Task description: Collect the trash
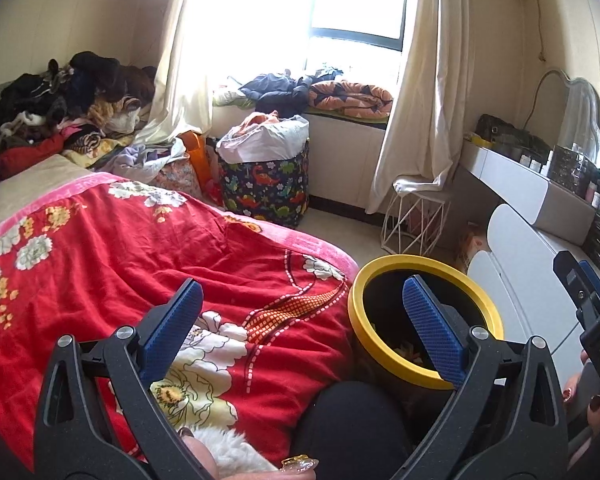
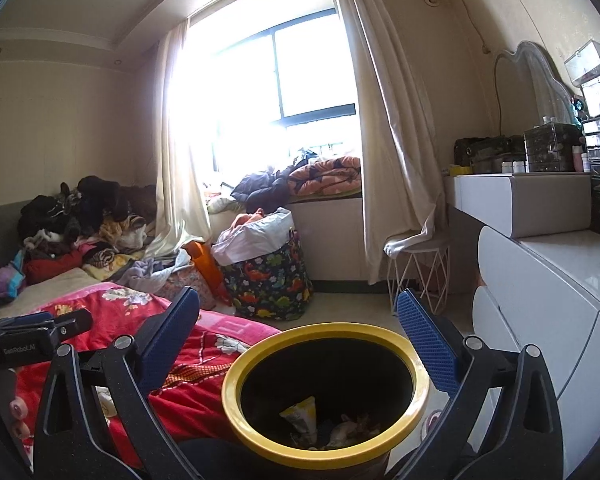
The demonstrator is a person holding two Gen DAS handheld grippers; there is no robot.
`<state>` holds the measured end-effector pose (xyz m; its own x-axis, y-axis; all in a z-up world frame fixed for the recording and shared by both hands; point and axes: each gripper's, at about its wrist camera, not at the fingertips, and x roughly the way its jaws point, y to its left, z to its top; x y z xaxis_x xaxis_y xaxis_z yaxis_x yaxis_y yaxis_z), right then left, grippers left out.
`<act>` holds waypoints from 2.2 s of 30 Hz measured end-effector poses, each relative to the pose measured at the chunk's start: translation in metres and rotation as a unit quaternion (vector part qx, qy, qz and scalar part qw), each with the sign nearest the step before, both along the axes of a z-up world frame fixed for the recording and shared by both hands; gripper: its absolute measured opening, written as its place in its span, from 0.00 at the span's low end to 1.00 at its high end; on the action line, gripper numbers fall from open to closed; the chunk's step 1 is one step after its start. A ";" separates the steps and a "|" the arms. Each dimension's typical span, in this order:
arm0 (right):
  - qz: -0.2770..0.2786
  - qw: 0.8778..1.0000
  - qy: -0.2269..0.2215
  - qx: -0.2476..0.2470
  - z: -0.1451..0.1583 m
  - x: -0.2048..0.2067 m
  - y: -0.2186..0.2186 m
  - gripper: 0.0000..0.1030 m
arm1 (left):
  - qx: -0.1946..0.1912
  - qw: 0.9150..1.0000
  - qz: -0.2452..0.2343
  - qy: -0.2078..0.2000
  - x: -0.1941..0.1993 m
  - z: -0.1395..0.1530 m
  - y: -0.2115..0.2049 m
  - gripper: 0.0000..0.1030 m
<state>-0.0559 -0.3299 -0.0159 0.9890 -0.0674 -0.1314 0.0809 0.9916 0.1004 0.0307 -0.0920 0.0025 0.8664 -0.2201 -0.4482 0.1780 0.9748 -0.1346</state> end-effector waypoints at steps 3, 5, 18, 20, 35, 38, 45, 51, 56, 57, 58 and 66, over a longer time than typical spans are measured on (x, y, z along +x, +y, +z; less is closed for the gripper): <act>-0.004 1.000 -0.001 -0.001 -0.001 -0.001 -0.001 0.94 | 0.000 1.000 -0.002 0.002 0.000 -0.002 0.001 0.89; -0.005 1.000 -0.001 -0.002 -0.001 -0.001 -0.001 0.94 | -0.001 1.000 -0.001 0.002 0.000 -0.002 0.001 0.89; -0.005 1.000 0.000 -0.002 -0.003 -0.001 -0.001 0.94 | -0.001 1.000 -0.001 0.003 0.000 -0.004 0.000 0.89; -0.005 1.000 0.001 -0.003 -0.003 -0.001 -0.001 0.94 | -0.001 1.000 -0.001 0.003 0.000 -0.004 0.000 0.89; -0.005 1.000 0.009 -0.005 -0.009 -0.003 0.000 0.94 | 0.000 1.000 0.001 0.005 -0.001 -0.006 0.001 0.89; -0.006 1.000 0.008 -0.005 -0.008 -0.003 0.000 0.94 | 0.000 1.000 0.001 0.004 -0.002 -0.007 0.001 0.89; -0.007 1.000 0.007 -0.004 -0.007 -0.003 0.000 0.94 | 0.000 1.000 0.001 0.005 -0.001 -0.007 0.001 0.89; -0.007 1.000 0.007 -0.005 -0.007 -0.003 0.000 0.94 | 0.000 1.000 0.001 0.005 -0.001 -0.006 0.002 0.89; -0.008 1.000 0.007 -0.004 -0.008 -0.002 -0.001 0.94 | 0.000 1.000 0.001 0.005 -0.001 -0.006 0.002 0.89; -0.008 1.000 0.007 -0.004 -0.008 -0.002 -0.001 0.94 | 0.000 1.000 0.001 0.005 -0.001 -0.006 0.002 0.89; -0.008 1.000 0.007 -0.004 -0.008 -0.002 -0.001 0.94 | 0.000 1.000 0.001 0.005 -0.001 -0.006 0.002 0.89; -0.006 1.000 0.009 -0.004 -0.009 -0.002 -0.001 0.94 | 0.000 1.000 0.001 0.006 -0.001 -0.006 0.002 0.89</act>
<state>-0.0584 -0.3314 -0.0248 0.9857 -0.0802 -0.1481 0.0942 0.9914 0.0905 0.0299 -0.0902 -0.0038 0.8613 -0.2192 -0.4585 0.1749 0.9749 -0.1376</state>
